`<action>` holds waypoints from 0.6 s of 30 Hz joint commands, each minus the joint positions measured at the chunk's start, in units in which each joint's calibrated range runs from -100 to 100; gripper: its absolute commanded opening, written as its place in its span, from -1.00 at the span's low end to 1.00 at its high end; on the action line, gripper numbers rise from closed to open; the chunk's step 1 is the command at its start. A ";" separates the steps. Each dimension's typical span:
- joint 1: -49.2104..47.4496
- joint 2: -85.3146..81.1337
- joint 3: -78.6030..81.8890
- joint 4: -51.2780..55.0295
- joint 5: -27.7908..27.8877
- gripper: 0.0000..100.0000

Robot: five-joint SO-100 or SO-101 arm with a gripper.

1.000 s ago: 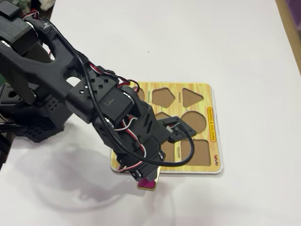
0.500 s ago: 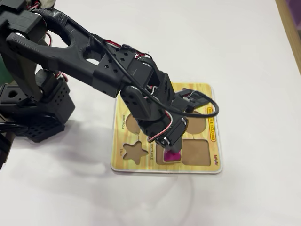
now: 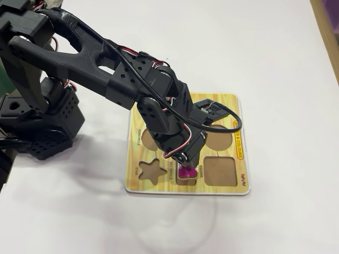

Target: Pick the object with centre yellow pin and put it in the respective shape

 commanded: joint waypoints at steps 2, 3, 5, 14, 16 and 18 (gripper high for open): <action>-0.28 -0.50 0.81 -0.55 0.09 -0.98; -0.18 -0.50 0.99 -0.55 0.29 -0.98; 0.02 -0.50 0.99 -0.55 0.50 -0.98; 2.07 -0.50 1.08 -0.55 0.61 -0.98; 2.85 -0.50 0.72 -0.55 0.61 -0.98; 2.95 -0.50 0.36 -0.63 1.03 -0.98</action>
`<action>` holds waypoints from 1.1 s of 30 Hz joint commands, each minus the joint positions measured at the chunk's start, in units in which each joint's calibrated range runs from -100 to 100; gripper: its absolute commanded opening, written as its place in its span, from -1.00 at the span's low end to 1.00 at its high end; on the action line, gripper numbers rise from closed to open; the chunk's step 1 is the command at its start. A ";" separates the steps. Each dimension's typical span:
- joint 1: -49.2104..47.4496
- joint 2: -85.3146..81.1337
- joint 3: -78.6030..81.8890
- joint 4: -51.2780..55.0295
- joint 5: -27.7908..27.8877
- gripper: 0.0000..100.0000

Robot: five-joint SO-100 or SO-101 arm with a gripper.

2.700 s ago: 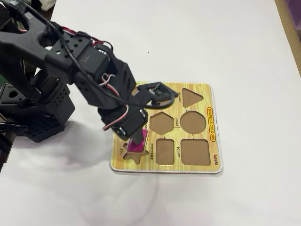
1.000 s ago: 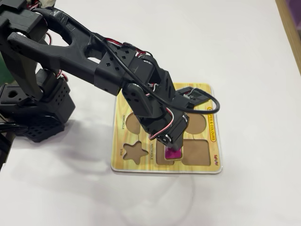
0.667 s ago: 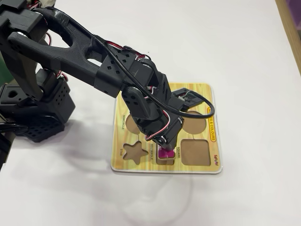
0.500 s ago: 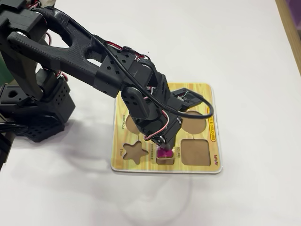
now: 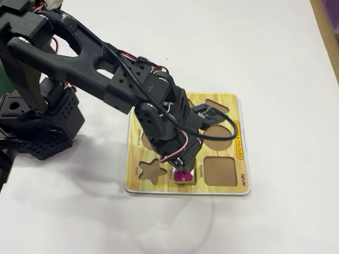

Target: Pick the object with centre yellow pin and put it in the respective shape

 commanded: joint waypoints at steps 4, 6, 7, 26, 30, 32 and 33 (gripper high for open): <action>1.67 1.17 -1.35 -0.63 1.55 -0.98; 1.67 2.67 -1.35 -0.63 1.55 -0.98; 1.67 3.09 -1.44 -0.63 1.55 -0.98; 0.89 3.09 -5.31 -0.55 -1.43 -0.98; 0.60 3.09 -5.31 -0.55 -1.74 -0.98; 0.60 3.09 -5.31 -0.55 -1.79 -0.98; 0.60 3.09 -5.31 -0.55 -1.79 -0.98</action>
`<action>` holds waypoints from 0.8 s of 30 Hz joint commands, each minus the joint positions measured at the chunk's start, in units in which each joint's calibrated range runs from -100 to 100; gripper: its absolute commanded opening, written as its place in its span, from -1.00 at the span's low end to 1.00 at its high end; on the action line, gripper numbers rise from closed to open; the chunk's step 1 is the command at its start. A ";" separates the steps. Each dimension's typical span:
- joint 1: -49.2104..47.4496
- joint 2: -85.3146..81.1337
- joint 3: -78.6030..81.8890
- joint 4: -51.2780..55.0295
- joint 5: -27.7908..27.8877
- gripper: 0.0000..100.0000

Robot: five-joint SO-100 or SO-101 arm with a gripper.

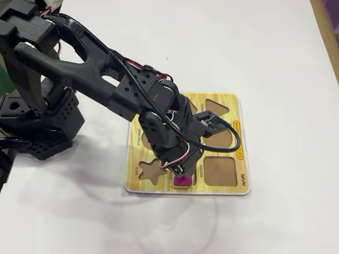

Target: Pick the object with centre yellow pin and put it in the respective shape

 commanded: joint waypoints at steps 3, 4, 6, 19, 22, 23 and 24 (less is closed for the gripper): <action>-1.02 -0.69 -3.24 -0.55 -0.18 -0.98; -1.41 -0.69 -3.24 -0.55 -0.18 -0.98; -1.81 -0.69 -3.24 -0.55 -0.18 -0.98; -4.25 0.06 -6.03 -0.63 -0.08 -0.98; -4.25 0.15 -6.03 -0.72 -0.03 -0.98; -4.25 0.15 -6.03 -0.72 -0.08 -0.98; -4.25 0.15 -6.03 -0.72 -0.08 -0.98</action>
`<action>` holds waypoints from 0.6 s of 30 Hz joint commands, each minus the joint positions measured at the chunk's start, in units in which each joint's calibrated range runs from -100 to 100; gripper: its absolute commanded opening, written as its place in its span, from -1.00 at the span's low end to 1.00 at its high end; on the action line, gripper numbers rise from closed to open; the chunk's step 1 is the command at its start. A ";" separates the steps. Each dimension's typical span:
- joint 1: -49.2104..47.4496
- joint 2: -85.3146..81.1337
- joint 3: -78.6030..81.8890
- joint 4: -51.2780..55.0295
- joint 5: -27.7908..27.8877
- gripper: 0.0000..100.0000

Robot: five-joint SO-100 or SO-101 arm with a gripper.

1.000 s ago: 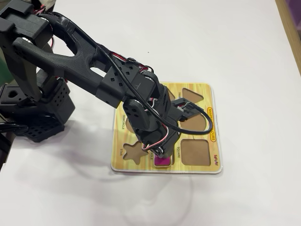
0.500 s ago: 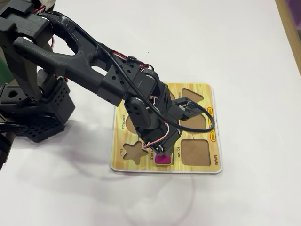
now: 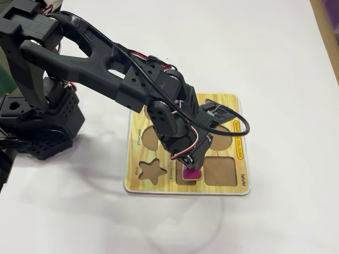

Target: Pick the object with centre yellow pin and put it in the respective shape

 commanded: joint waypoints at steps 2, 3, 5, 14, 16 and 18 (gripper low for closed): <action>-0.60 -0.54 -2.79 -0.72 0.08 -0.98; -0.60 -0.54 -2.61 -0.72 0.08 -0.98; -0.60 -0.54 -2.43 -0.72 0.08 -0.98; -0.50 -0.46 -2.16 -0.72 0.08 -0.98; -0.60 -0.46 -2.16 -0.72 0.08 -0.98; -0.60 -0.46 -2.07 -0.72 0.08 -0.98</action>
